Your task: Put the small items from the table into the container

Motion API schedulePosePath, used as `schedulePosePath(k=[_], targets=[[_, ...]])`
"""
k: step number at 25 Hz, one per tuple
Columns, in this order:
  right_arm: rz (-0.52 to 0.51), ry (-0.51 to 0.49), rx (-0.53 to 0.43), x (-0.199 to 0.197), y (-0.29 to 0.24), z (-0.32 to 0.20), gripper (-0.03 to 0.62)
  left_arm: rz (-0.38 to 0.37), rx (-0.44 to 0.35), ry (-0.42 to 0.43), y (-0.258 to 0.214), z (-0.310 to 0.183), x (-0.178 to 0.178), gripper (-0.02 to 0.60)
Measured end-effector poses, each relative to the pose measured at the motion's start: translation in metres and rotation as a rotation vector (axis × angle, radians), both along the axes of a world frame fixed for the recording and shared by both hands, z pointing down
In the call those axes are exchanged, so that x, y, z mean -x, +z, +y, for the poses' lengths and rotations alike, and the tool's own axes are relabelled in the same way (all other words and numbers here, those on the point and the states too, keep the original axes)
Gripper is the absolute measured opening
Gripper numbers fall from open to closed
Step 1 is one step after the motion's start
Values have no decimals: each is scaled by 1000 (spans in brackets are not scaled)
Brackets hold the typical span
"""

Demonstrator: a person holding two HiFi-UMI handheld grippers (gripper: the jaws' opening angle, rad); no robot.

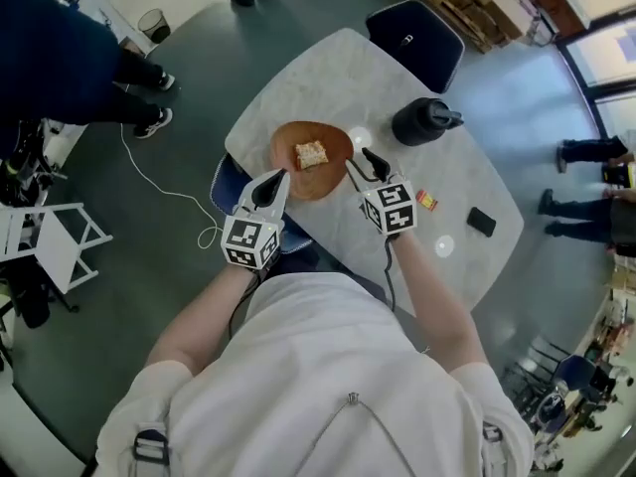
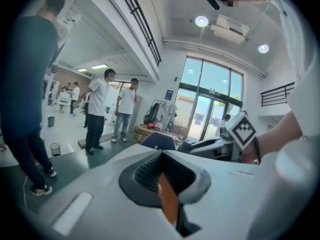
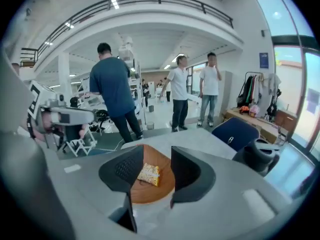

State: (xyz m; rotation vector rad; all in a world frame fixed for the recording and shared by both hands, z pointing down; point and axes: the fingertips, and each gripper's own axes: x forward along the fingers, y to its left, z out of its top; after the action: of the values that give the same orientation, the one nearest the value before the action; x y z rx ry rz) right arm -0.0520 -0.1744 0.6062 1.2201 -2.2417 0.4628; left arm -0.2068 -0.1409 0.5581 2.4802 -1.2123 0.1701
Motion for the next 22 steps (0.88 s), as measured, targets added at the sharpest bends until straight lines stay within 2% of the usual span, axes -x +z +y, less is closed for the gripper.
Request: schedulePosePath(k=[4, 6, 9, 12, 15, 18, 22], targets=[[-67, 144, -155, -65, -62, 47, 204, 30, -75, 171, -27, -10, -80, 2], [-92, 214, -186, -105, -83, 71, 202, 51, -99, 245, -45, -4, -129, 2], [-123, 363, -213, -149, -95, 104, 192, 75, -131, 399, -60, 7, -188, 3], [-149, 499, -225, -174, -91, 135, 186, 88, -144, 520, -63, 25, -224, 3], [-168, 587, -222, -203, -88, 162, 179, 94, -148, 597, -66, 45, -260, 3], [-170, 635, -222, -223, -86, 181, 176, 90, -153, 649, -70, 62, -286, 3], [-174, 645, -216, -224, -84, 192, 167, 49, -173, 721, -67, 81, -303, 0]])
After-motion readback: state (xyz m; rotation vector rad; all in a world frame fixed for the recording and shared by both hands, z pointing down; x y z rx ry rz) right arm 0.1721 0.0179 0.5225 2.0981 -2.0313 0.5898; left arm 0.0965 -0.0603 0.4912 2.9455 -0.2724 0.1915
